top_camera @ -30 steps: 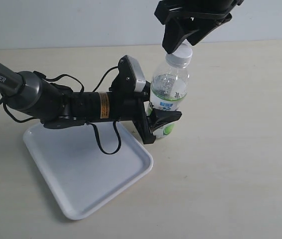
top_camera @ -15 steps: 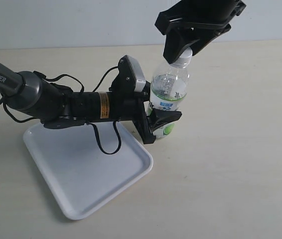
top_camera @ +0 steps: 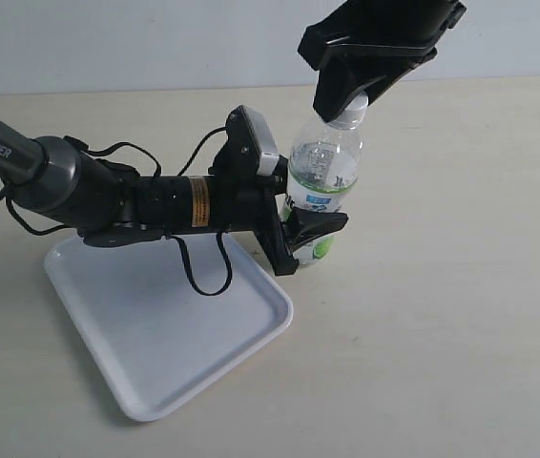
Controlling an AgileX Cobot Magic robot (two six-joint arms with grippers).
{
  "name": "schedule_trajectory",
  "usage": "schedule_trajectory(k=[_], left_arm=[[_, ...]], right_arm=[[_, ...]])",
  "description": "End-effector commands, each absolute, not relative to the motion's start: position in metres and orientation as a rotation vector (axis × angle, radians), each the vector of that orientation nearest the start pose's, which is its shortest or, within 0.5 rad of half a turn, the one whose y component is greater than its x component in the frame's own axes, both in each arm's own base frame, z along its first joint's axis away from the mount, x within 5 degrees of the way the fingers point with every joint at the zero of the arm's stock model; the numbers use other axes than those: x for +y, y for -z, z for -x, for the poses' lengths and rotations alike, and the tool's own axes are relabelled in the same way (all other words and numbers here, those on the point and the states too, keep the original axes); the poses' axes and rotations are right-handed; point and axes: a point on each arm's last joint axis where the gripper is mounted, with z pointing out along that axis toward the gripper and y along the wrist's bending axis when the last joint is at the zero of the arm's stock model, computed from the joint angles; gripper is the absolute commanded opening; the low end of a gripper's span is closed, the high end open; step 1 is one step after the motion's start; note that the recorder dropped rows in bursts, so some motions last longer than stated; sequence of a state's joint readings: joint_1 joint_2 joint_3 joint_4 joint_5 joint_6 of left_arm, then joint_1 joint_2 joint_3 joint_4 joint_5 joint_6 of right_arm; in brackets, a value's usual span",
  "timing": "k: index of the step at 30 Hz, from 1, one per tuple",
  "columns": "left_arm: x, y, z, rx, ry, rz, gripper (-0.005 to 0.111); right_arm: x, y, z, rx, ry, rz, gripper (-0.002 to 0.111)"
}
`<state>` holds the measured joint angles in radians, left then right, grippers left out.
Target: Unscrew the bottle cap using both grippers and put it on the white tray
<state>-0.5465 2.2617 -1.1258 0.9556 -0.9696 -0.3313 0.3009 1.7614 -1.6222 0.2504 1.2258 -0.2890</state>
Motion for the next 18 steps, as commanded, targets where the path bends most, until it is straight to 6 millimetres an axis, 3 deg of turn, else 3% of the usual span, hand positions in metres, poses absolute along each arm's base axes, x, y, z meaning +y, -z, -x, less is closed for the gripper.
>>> schedule_trajectory(k=[1,13,18], left_arm=[[-0.2672,-0.0798,-0.3226,1.503,0.82,-1.28,0.001],[-0.2673,-0.0797,-0.3223,1.506,0.825,-1.281,0.001],[-0.2673,-0.0793,-0.3216,1.509,0.833,-1.286,0.001]], right_arm=[[0.1309,-0.3179,-0.3461,2.628,-0.321,0.988,0.0],[0.1302,-0.3177,-0.3463,2.188,-0.161,1.7,0.0],[0.1302,-0.3177,-0.3463,2.142,-0.147,1.755,0.0]])
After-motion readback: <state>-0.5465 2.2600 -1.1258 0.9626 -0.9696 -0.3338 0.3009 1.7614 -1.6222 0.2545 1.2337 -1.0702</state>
